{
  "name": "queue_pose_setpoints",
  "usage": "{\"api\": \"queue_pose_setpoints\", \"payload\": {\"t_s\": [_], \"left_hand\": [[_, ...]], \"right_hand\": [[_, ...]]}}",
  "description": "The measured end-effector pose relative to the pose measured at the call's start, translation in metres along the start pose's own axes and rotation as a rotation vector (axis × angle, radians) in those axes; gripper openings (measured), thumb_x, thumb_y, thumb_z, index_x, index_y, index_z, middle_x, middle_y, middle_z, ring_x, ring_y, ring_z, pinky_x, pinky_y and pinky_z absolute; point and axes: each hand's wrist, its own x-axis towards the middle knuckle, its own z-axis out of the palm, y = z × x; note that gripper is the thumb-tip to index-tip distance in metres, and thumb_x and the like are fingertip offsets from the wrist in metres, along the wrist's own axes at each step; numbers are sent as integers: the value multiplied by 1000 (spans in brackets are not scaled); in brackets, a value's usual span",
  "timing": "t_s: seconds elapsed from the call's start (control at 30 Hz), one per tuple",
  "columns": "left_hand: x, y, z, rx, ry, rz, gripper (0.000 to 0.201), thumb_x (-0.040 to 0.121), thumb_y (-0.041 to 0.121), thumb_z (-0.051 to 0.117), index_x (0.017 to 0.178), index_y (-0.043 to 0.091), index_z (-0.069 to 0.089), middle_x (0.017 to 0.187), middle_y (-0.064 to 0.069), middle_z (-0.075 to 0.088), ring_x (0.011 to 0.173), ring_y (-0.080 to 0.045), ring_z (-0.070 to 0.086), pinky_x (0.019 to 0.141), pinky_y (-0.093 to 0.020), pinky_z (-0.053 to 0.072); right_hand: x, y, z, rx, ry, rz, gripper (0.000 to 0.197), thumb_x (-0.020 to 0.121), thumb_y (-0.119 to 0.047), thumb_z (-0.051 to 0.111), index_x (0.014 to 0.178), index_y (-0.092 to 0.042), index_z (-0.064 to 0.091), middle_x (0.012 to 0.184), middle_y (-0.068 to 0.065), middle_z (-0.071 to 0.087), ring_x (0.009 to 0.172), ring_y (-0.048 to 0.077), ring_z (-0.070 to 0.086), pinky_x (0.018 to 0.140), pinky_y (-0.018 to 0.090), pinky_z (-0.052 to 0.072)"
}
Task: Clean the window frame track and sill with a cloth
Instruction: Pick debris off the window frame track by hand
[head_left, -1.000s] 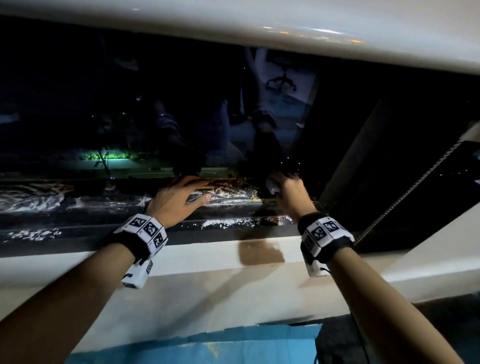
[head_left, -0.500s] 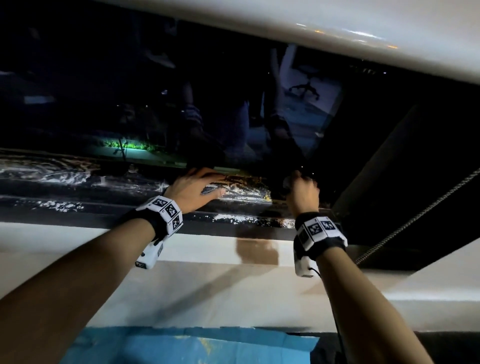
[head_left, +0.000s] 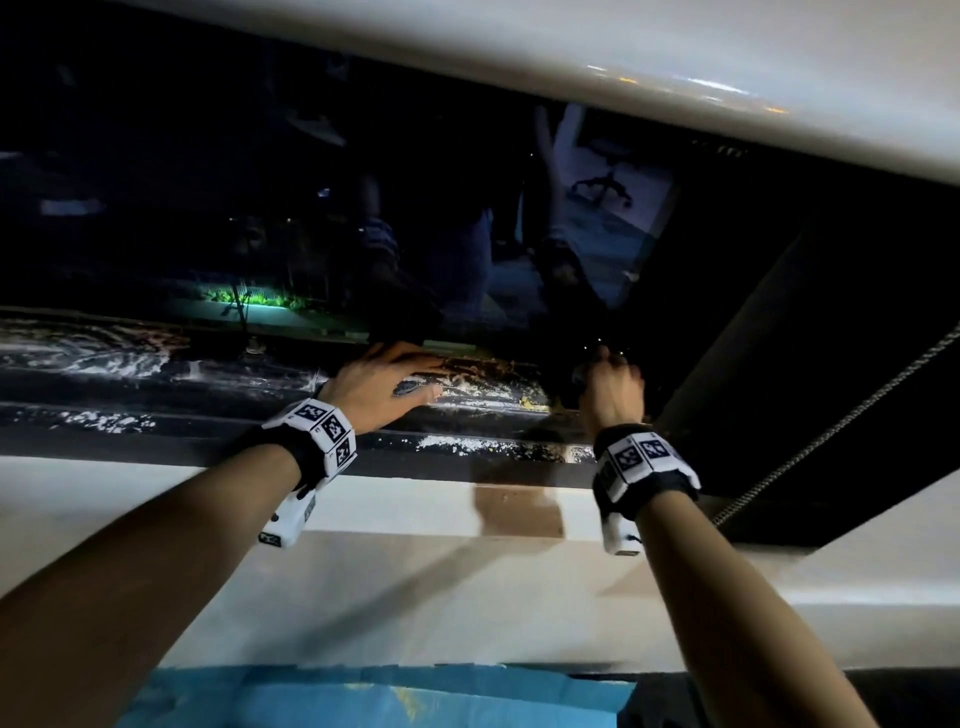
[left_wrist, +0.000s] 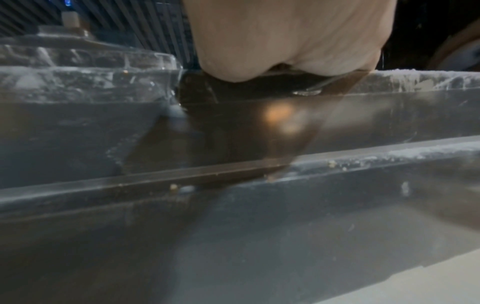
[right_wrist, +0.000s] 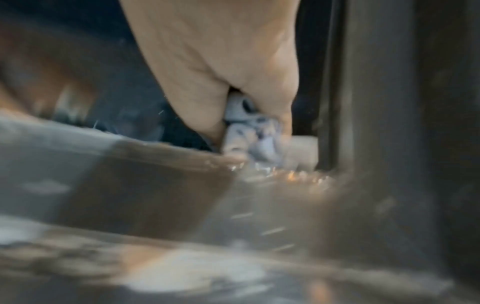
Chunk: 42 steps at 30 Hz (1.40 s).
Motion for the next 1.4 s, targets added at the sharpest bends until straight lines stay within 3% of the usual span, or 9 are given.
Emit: {"api": "queue_pose_setpoints", "payload": {"t_s": [0.17, 0.3, 0.4, 0.57, 0.83, 0.97, 1.17, 1.3, 1.4], "left_hand": [[-1, 1, -1, 2, 2, -3, 75, 75, 78, 14, 137, 43, 38, 143, 9, 36, 131, -22, 35, 99, -42, 41], [-1, 1, -1, 1, 4, -8, 76, 74, 78, 14, 137, 43, 39, 145, 9, 35, 133, -22, 32, 100, -43, 39], [0, 1, -1, 5, 5, -14, 76, 74, 78, 13, 136, 44, 38, 145, 9, 35, 134, -22, 32, 100, -42, 39], [0, 1, 0, 19, 2, -18, 75, 73, 78, 12, 136, 45, 38, 145, 10, 35, 133, -21, 32, 100, -42, 39], [-1, 2, 0, 15, -3, -26, 75, 73, 79, 12, 136, 46, 38, 145, 11, 33, 133, -21, 33, 99, -43, 39], [0, 2, 0, 19, -5, -28, 77, 72, 80, 10, 136, 46, 38, 145, 10, 33, 133, -22, 32, 100, -43, 39], [0, 3, 0, 28, -3, -27, 70, 77, 76, 17, 136, 44, 38, 144, 9, 34, 132, -22, 33, 99, -43, 39], [-2, 4, -2, 22, -3, -28, 67, 79, 74, 19, 136, 44, 38, 144, 9, 34, 131, -24, 33, 99, -44, 38], [-2, 5, -2, 33, -12, -41, 66, 80, 72, 20, 137, 45, 37, 146, 9, 32, 133, -24, 31, 102, -44, 35]], "right_hand": [[-24, -27, -5, 225, -10, -269, 36, 74, 1, 54, 109, -5, 54, 96, 22, 66, 89, 41, 61, 73, 40, 45], [-28, -5, -33, 432, -23, -376, 42, 64, -1, 62, 105, -10, 66, 99, 12, 71, 90, 19, 65, 70, 14, 36], [-23, 22, -42, 346, 149, -213, 36, 70, 5, 61, 104, -7, 64, 96, 20, 68, 89, 35, 64, 73, 33, 44], [-33, 9, -8, -10, 16, 60, 39, 91, -4, 38, 130, -3, 40, 118, 27, 51, 107, 43, 49, 83, 46, 43], [-48, -23, -12, 477, 120, -163, 26, 76, -9, 60, 99, 1, 57, 91, 26, 65, 85, 40, 61, 69, 34, 38], [-38, 24, -28, 431, 178, -54, 47, 74, -22, 76, 111, -1, 56, 98, 27, 64, 90, 40, 60, 73, 33, 40], [-48, 6, 9, 265, 163, -12, 28, 93, -7, 46, 121, -5, 43, 103, 26, 54, 91, 44, 55, 69, 42, 44], [-59, -29, 9, 347, 149, -110, 40, 85, 0, 52, 124, -6, 47, 102, 24, 55, 89, 42, 56, 68, 42, 45], [-62, -24, -11, 586, 150, -191, 31, 76, -5, 66, 105, -4, 58, 86, 13, 64, 74, 26, 59, 63, 31, 42]]}}
